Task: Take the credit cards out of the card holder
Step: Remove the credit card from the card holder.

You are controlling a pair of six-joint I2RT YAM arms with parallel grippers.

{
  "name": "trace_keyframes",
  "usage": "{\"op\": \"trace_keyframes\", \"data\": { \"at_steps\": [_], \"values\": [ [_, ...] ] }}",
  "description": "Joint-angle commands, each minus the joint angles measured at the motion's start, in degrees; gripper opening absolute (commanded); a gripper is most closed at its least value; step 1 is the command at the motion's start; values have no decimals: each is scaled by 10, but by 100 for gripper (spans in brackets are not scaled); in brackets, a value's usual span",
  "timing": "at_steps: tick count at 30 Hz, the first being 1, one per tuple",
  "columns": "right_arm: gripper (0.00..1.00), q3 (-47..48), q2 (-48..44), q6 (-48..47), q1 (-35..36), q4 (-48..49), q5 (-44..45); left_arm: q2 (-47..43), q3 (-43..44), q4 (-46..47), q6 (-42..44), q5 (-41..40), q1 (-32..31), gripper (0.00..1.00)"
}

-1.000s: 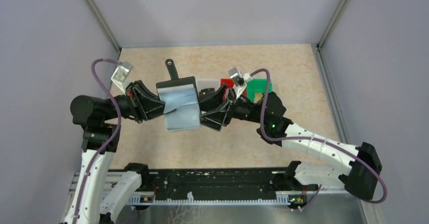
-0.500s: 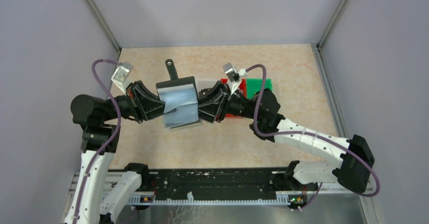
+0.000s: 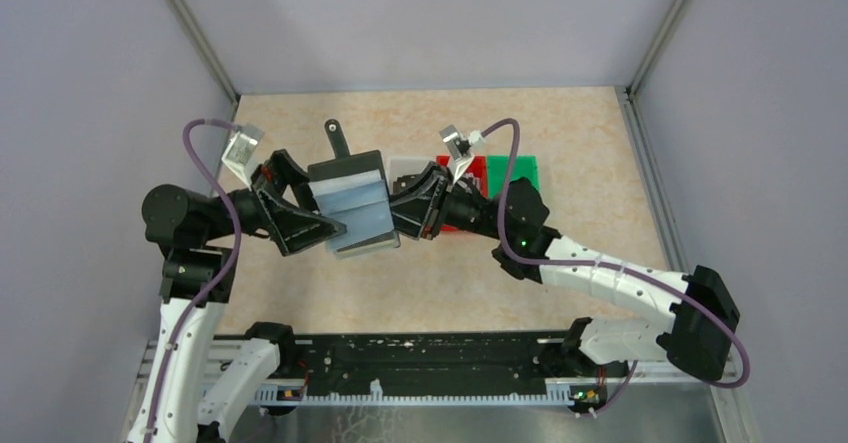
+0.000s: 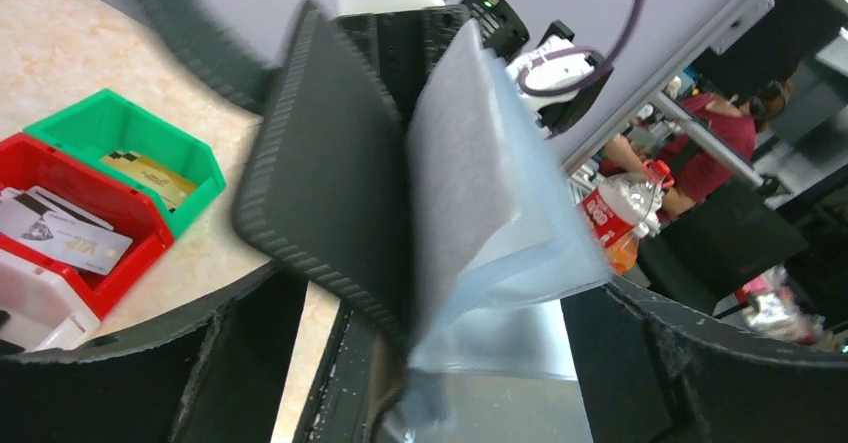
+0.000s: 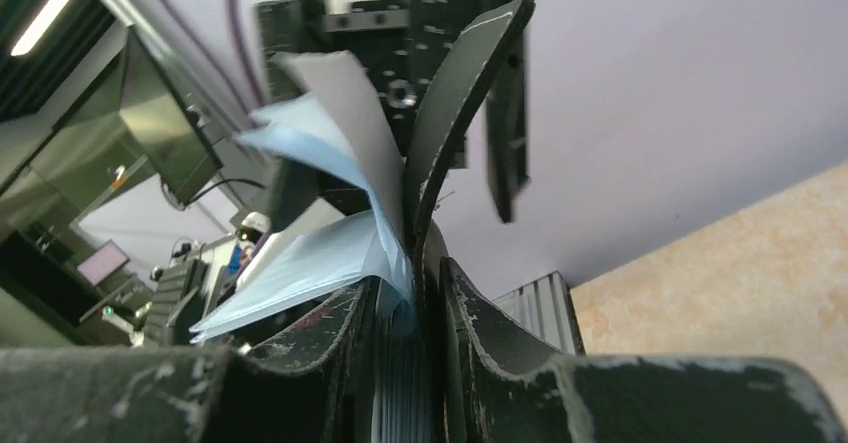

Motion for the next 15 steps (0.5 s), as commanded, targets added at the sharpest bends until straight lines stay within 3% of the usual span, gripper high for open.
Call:
{"op": "trace_keyframes", "data": {
  "at_steps": [1, 7, 11, 15],
  "values": [
    [0, 49, -18, 40, 5, -91, 69, -17, 36, -16, 114, 48, -1, 99],
    [0, 128, -11, 64, 5, -300, 122, -47, 67, -176, 444, 55, -1, 98],
    [0, 153, -6, 79, 8, -348, 119, -59, 67, -242, 553, 46, -1, 98],
    [0, 178, 4, 68, 19, -385, 114, -69, 51, -241, 596, 10, -1, 92]
  ]
}}
